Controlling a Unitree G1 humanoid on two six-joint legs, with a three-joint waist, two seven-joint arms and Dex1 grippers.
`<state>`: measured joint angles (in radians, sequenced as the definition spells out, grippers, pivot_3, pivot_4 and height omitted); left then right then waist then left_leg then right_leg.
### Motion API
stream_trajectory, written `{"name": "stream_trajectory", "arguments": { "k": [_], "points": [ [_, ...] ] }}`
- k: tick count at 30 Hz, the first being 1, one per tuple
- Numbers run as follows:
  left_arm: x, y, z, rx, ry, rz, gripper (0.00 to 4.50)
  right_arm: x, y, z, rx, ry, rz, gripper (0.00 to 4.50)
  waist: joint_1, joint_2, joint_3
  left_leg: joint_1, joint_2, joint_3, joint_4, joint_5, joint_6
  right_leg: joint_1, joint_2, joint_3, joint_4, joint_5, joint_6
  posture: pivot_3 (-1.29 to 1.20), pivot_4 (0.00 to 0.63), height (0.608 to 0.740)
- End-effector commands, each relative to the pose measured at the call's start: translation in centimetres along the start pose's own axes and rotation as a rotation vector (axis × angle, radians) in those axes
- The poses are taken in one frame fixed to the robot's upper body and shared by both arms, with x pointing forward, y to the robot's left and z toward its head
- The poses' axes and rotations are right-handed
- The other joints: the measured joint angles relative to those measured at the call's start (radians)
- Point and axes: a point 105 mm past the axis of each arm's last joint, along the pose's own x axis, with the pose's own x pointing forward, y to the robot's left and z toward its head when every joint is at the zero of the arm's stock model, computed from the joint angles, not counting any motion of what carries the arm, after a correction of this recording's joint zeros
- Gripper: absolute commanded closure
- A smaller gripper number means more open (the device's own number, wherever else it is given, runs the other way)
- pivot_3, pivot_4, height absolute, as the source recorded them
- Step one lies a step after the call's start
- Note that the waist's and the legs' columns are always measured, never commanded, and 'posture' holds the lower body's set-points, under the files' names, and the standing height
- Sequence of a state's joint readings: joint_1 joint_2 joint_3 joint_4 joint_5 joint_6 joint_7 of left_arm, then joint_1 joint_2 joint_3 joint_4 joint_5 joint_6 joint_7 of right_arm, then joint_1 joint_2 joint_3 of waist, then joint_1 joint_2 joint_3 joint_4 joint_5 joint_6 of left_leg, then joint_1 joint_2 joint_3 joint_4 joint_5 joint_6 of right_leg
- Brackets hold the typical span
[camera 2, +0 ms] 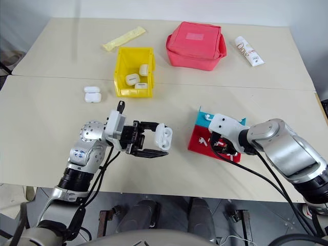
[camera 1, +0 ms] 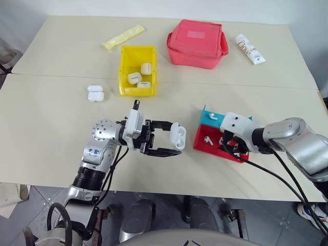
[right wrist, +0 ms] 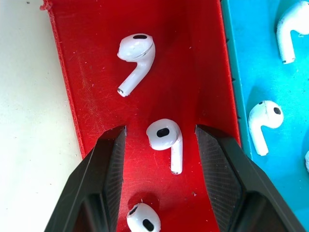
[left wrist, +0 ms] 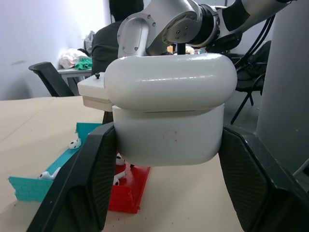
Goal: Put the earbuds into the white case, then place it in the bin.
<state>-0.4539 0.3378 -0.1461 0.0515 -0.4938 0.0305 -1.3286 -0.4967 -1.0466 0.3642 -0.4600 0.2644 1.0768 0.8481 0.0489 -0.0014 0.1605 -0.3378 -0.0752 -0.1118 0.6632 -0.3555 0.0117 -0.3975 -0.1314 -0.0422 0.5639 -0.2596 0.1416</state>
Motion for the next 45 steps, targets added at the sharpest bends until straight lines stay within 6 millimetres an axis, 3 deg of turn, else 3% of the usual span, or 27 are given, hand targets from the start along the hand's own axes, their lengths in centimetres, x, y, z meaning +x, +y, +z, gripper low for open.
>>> {"name": "stream_trajectory", "arguments": {
  "k": [1, 7, 9, 14, 23, 26, 30, 35, 40, 45],
  "points": [
    [-0.2, -0.1, 0.7, 0.036, -0.002, 0.009, 1.72, 0.0, -0.1, 0.2, -0.02, -0.001, -0.002, 2.17, 0.0, 0.0, 0.0, 0.0, 0.0, 0.0, 0.0, 0.0, 0.0, 0.0, 0.0, 0.0, 0.0, 0.0, 0.0, 0.0, 0.15, 0.74],
    [-0.2, -0.2, 0.7, 0.036, -0.001, 0.01, 1.72, 0.2, 0.0, 0.0, -0.026, 0.006, 0.009, 2.17, 0.0, 0.0, 0.0, 0.0, 0.0, 0.0, 0.0, 0.0, 0.0, 0.0, 0.0, 0.0, 0.0, 0.0, 0.0, 0.0, 0.15, 0.74],
    [-0.2, -0.2, 0.7, 0.035, 0.0, 0.011, 1.72, 0.2, 0.0, 0.0, -0.025, 0.006, 0.008, 2.54, 0.0, 0.0, 0.0, 0.0, 0.0, 0.0, 0.0, 0.0, 0.0, 0.0, 0.0, 0.0, 0.0, 0.0, 0.0, 0.0, 0.15, 0.74],
    [-0.3, -0.1, 0.8, 0.038, 0.003, 0.016, 1.72, 0.3, 0.0, 0.0, -0.024, 0.008, 0.01, 4.0, 0.001, 0.0, 0.0, 0.0, 0.0, 0.0, 0.0, 0.0, 0.0, 0.0, 0.0, 0.0, 0.0, 0.0, 0.0, 0.0, 0.15, 0.74],
    [-0.5, 0.1, 0.7, 0.037, 0.008, 0.021, 1.72, -0.1, -0.5, 0.6, -0.018, -0.028, -0.015, 4.04, 0.0, 0.0, 0.0, 0.0, 0.0, 0.0, 0.0, 0.0, 0.0, 0.0, 0.0, 0.0, 0.0, 0.0, 0.0, 0.0, 0.15, 0.74],
    [-0.5, 0.1, 0.7, 0.035, 0.006, 0.019, 1.72, -1.0, -0.7, 2.1, -0.013, -0.128, -0.027, 4.04, 0.001, 0.0, 0.0, 0.0, 0.0, 0.0, 0.0, 0.0, 0.0, 0.0, 0.0, 0.0, 0.0, 0.0, 0.0, 0.0, 0.15, 0.74],
    [-0.2, 0.0, 0.3, 0.02, 0.0, -0.004, 1.72, -4.6, 0.9, 5.4, -0.005, -0.456, 0.027, 4.04, 0.004, 0.0, 0.0, -0.001, 0.0, -0.002, -0.001, 0.0, 0.0, 0.0, 0.0, -0.001, -0.002, 0.0, 0.0, 0.0, 0.15, 0.74],
    [0.3, 0.6, -0.1, 0.018, -0.021, -0.003, 1.72, -8.2, 2.3, 6.1, -0.01, -0.71, 0.03, 4.04, 0.009, -0.001, 0.0, -0.002, 0.0, -0.004, 0.0, 0.0, 0.0, 0.003, 0.0, -0.004, -0.003, 0.002, 0.001, 0.0, 0.15, 0.74],
    [0.9, 1.3, -0.3, 0.02, -0.053, -0.046, 1.72, -10.0, 4.2, 7.8, 0.031, -0.923, 0.136, 4.04, 0.004, 0.0, 0.0, -0.001, 0.0, -0.004, 0.0, 0.0, 0.0, 0.003, 0.0, -0.004, -0.005, 0.002, 0.001, 0.0, 0.15, 0.74],
    [1.7, 2.4, 0.0, 0.035, -0.106, -0.074, 1.72, -9.9, 6.0, 10.1, 0.108, -1.104, 0.261, 4.04, 0.002, -0.001, 0.0, -0.001, 0.0, -0.004, -0.001, 0.0, 0.0, 0.003, 0.0, -0.004, -0.005, 0.002, 0.001, 0.0, 0.15, 0.74]
  ]
}}
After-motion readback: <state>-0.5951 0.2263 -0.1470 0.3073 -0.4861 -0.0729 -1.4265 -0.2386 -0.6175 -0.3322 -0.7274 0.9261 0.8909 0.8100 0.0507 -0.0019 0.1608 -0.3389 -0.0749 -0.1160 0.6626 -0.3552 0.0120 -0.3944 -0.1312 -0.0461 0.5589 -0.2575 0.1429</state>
